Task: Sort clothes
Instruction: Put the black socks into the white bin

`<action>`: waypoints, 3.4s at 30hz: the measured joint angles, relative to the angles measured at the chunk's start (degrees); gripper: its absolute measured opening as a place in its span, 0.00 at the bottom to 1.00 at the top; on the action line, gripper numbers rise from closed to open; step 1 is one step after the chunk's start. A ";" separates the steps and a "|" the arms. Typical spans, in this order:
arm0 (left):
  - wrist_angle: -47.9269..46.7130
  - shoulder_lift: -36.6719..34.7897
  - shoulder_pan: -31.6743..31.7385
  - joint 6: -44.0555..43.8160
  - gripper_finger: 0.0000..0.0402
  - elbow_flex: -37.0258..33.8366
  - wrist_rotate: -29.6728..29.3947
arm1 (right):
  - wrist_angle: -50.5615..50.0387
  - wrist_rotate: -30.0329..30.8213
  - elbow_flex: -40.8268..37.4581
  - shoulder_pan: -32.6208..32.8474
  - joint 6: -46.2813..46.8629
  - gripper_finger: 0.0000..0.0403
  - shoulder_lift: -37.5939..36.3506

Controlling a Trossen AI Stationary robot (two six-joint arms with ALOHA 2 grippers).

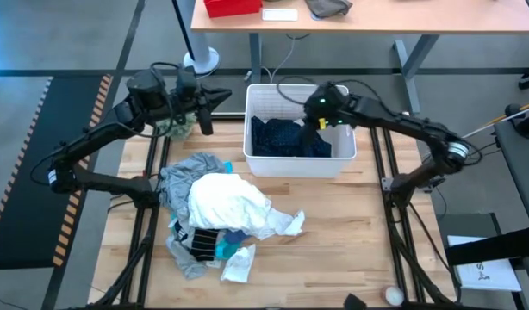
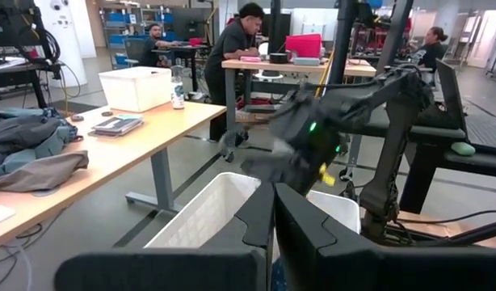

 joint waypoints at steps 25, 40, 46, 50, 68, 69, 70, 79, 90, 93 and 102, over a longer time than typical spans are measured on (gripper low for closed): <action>7.72 -13.35 -17.34 6.67 0.00 -15.04 -3.07 | 24.05 -15.13 -30.27 9.39 -2.59 0.00 -44.64; 19.39 -23.57 -38.74 8.07 0.00 -41.35 -20.16 | 38.44 -15.80 -55.22 14.54 0.22 0.00 -66.95; 26.46 -27.79 -38.77 4.08 0.00 -50.74 -20.69 | 38.16 -17.06 -61.69 14.71 2.86 0.00 -76.47; 27.20 -29.83 -38.90 0.70 0.00 -54.18 -20.67 | 38.05 -17.06 -65.36 14.71 4.33 0.00 -81.70; 13.67 -27.45 -41.93 -2.46 0.00 -47.16 -20.35 | 33.39 -17.04 -71.28 14.78 7.56 0.00 -82.01; 10.98 -26.77 -42.05 -3.20 0.00 -45.39 -20.36 | 32.74 -16.98 -71.28 14.78 7.54 0.00 -82.03; 8.17 -26.00 -42.15 -4.04 0.00 -43.60 -20.37 | 32.50 -16.87 -71.26 14.78 7.54 0.00 -82.01; -16.70 -12.92 -47.01 -10.62 0.00 -26.20 -20.44 | 31.96 -16.54 -71.19 14.78 7.54 0.00 -81.71; -32.75 8.21 -64.15 -24.82 0.00 -10.97 -24.16 | 31.83 -16.54 -71.17 14.78 7.52 0.00 -81.71; -36.31 13.87 -69.03 -30.47 0.00 -7.67 -26.54 | 31.81 -16.54 -71.17 14.78 7.52 0.00 -81.71; -47.29 27.53 -77.04 -50.39 0.00 -0.94 -30.27 | 31.85 -16.54 -71.17 14.78 7.52 0.00 -81.71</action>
